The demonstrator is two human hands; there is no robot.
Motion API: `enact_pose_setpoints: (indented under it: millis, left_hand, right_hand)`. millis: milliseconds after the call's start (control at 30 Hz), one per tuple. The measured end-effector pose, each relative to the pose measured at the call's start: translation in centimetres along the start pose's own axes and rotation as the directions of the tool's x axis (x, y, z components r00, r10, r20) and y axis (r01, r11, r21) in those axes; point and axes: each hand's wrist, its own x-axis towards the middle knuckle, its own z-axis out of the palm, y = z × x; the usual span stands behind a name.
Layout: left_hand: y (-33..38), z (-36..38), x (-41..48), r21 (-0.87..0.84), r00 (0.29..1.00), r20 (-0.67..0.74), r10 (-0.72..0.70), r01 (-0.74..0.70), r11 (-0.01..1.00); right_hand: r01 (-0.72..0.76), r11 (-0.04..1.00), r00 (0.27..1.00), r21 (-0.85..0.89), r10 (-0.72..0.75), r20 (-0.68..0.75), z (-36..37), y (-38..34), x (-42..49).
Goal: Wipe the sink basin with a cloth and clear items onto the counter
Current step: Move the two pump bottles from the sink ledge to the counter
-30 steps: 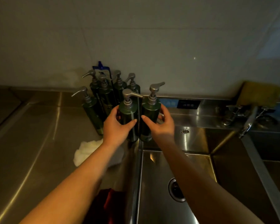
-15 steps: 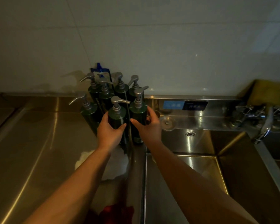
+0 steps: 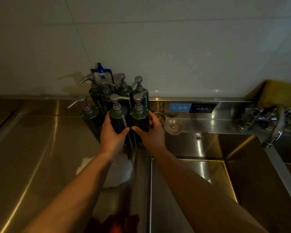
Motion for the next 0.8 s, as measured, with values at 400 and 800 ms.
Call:
enact_pose_setpoints:
  millis: [400,800]
  left_hand:
    - [-0.6,-1.4,-5.3,0.082,0.992,0.012,-0.127,0.126,0.989]
    - [4.5,3.7,-9.4,0.049,0.988,0.138,0.068,-0.076,0.996]
  right_hand:
    - [-0.063,0.998,0.997,-0.023,0.062,-0.043,-0.1,1.4,-1.8]
    - [-0.03,0.999,0.968,0.014,0.032,-0.251,-6.9,0.0,-7.5]
